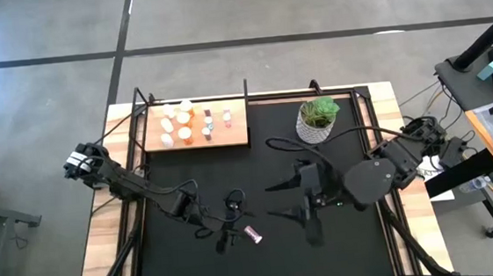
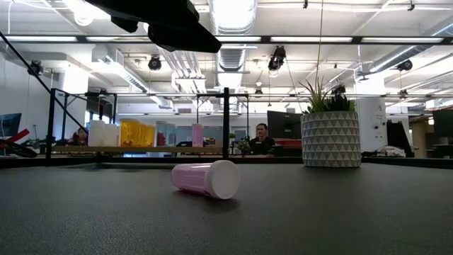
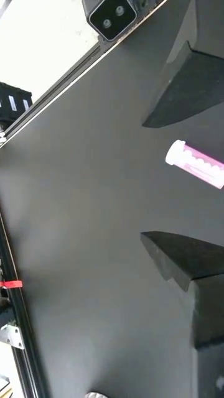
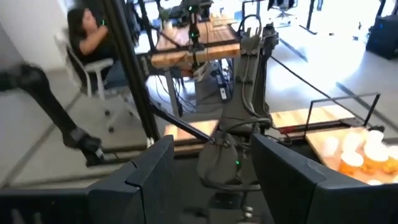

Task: Pick and place medicine bottles onto shelf by color
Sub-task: Put the pink pill bottle on the shelf aligned with the other pink pill bottles

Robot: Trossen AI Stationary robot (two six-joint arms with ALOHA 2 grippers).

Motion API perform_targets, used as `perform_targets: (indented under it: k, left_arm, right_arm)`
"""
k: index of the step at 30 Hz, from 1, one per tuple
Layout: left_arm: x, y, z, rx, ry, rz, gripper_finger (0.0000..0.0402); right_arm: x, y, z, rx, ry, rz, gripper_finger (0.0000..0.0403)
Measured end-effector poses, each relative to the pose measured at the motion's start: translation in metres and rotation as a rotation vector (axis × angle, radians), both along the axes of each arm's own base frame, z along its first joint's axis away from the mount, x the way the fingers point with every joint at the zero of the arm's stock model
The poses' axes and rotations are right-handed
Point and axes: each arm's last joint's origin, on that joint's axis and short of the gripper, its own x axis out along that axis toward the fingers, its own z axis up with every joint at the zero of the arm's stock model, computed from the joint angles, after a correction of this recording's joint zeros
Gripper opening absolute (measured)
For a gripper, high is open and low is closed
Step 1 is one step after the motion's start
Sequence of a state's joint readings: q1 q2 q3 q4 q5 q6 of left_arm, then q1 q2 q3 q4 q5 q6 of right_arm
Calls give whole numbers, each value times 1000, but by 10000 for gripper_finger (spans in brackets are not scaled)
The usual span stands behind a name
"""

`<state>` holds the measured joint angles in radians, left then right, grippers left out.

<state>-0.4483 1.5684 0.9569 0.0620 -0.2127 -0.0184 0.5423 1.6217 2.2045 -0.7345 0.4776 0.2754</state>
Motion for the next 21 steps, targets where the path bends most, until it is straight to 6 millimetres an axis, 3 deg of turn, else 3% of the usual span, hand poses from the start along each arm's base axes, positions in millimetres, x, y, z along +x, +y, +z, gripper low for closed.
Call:
perform_targets:
  k: [5,12,21]
  left_arm:
    - [-1,-1,0,0,0,-4,270]
    - [-1,-1,0,1,2,-4,270]
    - [0,-2,-4,8,16,-4,270]
  right_arm:
    - [-4,-2,-6,26,77,-11,203]
    - [-36,-6,-3,76,175,-13,203]
    - [-32,14,-38,-76,362,-77,203]
